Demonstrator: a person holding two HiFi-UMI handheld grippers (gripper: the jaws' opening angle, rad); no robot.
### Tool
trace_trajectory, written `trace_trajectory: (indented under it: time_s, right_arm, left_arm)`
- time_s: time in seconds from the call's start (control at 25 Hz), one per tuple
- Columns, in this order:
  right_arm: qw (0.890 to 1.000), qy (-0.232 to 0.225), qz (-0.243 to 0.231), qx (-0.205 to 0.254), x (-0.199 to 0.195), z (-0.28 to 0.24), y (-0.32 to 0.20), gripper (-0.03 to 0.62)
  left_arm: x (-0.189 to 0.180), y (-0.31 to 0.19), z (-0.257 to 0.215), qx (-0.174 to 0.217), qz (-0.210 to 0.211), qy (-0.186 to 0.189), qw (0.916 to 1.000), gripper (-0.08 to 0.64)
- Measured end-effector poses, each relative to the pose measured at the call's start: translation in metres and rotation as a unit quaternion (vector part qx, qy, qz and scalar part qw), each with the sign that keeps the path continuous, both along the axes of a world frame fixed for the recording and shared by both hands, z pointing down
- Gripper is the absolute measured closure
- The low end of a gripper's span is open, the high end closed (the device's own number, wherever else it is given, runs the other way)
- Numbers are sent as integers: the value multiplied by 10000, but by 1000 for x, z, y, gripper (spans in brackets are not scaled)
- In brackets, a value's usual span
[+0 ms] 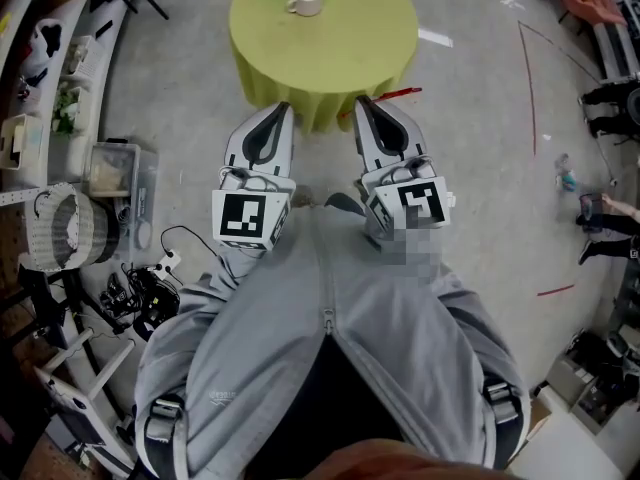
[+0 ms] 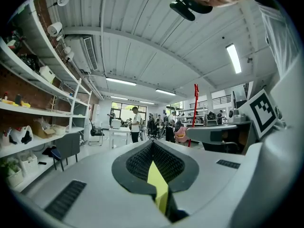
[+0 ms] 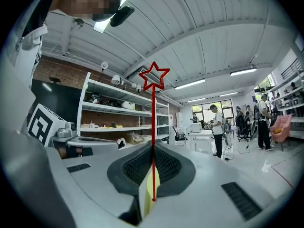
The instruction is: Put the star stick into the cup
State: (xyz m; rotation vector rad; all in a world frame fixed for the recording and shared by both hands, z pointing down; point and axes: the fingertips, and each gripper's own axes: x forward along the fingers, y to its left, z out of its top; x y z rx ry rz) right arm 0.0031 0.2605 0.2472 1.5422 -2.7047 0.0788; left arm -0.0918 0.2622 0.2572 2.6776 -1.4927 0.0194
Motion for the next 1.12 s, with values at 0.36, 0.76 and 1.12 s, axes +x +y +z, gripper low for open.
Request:
trace_trajectory:
  time_s: [0.36, 0.76, 1.12]
  right_arm:
    - [9999, 11, -94, 49, -19, 0, -34, 558]
    - [9996, -28, -238, 161, -19, -1, -103, 557]
    - [9992, -3, -390, 34, 3, 19, -222, 557]
  left_arm:
    - [-20, -32, 3, 24, -75, 17, 10000, 543]
    - [-17, -97, 2, 54, -158, -41, 9999, 543]
    - [16, -209, 18, 68, -66, -52, 9999, 543]
